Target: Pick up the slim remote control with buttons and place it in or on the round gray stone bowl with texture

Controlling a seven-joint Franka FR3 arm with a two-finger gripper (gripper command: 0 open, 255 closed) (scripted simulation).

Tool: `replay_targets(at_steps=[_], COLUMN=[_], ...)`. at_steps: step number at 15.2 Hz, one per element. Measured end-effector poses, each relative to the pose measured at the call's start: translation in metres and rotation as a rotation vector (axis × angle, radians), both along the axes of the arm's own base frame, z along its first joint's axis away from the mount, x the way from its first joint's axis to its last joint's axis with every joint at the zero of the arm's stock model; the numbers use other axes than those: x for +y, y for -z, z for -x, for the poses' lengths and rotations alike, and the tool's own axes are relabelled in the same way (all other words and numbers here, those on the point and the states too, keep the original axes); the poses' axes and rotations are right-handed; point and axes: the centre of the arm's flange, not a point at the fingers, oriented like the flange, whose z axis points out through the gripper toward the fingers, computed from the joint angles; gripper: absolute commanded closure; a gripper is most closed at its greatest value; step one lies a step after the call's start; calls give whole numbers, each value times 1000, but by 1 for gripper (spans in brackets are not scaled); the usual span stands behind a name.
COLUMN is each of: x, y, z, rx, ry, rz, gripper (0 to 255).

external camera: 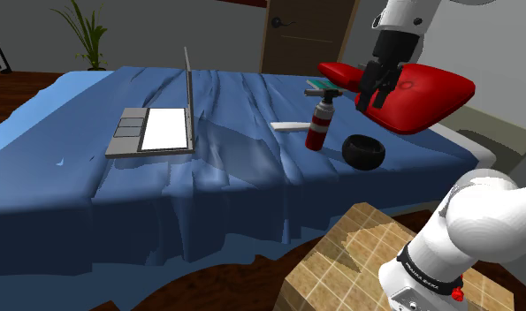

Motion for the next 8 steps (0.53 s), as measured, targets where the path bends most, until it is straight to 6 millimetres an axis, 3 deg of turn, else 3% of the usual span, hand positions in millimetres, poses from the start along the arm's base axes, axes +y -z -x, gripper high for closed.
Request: replay_targets(at_steps=[3,8], x=[-12,-61], y=[8,36], z=[-2,-34], rx=[-3,-14], ry=[-33,-170], rz=[1,6], gripper=[0,0])
